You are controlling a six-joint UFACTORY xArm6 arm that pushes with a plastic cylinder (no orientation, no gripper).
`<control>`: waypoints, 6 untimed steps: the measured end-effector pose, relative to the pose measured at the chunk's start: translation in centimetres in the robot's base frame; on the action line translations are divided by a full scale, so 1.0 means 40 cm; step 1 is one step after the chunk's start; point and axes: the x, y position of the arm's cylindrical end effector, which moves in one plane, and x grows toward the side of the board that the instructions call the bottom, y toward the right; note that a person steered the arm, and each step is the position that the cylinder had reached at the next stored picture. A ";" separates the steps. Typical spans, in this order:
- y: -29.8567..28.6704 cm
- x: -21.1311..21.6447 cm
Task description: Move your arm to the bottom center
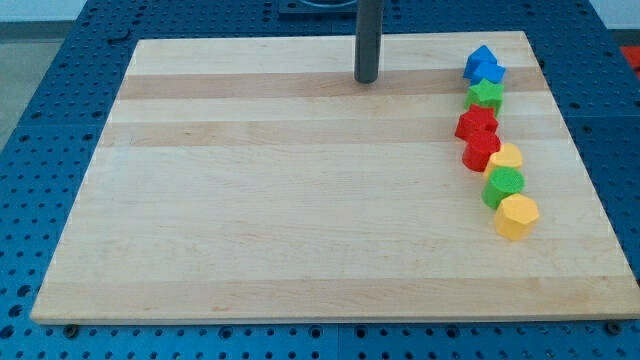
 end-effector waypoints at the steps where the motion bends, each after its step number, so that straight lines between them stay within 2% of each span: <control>1: -0.025 0.004; 2: -0.029 0.008; 4: -0.029 0.177; 6: -0.029 0.182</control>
